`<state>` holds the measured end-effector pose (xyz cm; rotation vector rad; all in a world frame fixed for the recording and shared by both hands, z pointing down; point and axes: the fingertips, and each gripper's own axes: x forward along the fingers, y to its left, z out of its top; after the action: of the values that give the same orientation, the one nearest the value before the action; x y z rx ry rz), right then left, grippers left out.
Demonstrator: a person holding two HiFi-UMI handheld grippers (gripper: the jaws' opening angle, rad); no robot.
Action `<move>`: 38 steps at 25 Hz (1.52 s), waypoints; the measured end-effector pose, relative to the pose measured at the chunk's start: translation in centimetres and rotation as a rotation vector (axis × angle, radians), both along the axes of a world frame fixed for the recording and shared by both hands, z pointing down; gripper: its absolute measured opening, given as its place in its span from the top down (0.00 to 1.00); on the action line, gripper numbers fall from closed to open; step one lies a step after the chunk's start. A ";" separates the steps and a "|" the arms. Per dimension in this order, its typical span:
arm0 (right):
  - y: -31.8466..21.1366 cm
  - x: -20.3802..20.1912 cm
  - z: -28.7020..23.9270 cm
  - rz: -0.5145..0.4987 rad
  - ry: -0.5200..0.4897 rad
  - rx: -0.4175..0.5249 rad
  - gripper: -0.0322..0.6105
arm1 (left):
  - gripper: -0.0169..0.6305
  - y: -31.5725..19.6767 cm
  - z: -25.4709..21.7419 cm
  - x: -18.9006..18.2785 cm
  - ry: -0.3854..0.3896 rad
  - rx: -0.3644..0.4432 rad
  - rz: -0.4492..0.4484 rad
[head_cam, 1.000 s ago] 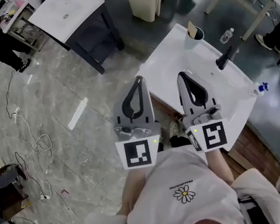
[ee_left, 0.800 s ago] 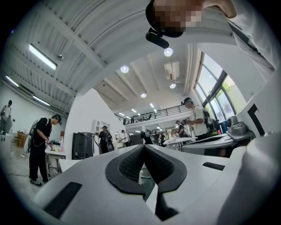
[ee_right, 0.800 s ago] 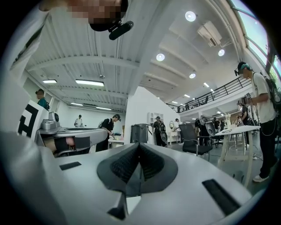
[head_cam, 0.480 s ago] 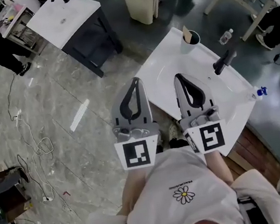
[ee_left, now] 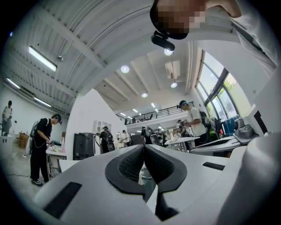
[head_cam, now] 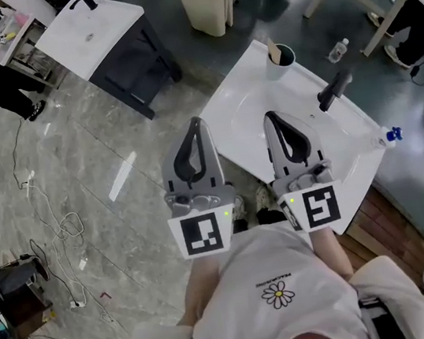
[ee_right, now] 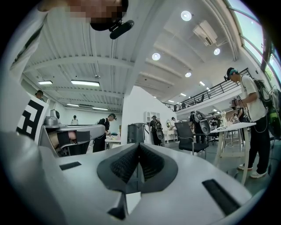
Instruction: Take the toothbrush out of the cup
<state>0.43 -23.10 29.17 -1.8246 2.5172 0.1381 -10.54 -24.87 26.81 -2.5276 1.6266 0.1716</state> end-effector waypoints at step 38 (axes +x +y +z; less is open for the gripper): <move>0.9 17.8 8.0 0.300 -0.111 -0.181 0.93 | 0.66 -16.9 16.1 23.1 -0.050 -0.388 0.191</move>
<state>18.19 -22.24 37.20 -2.2011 2.2339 -0.1869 12.57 -41.73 42.95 -2.9443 1.5214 -0.2092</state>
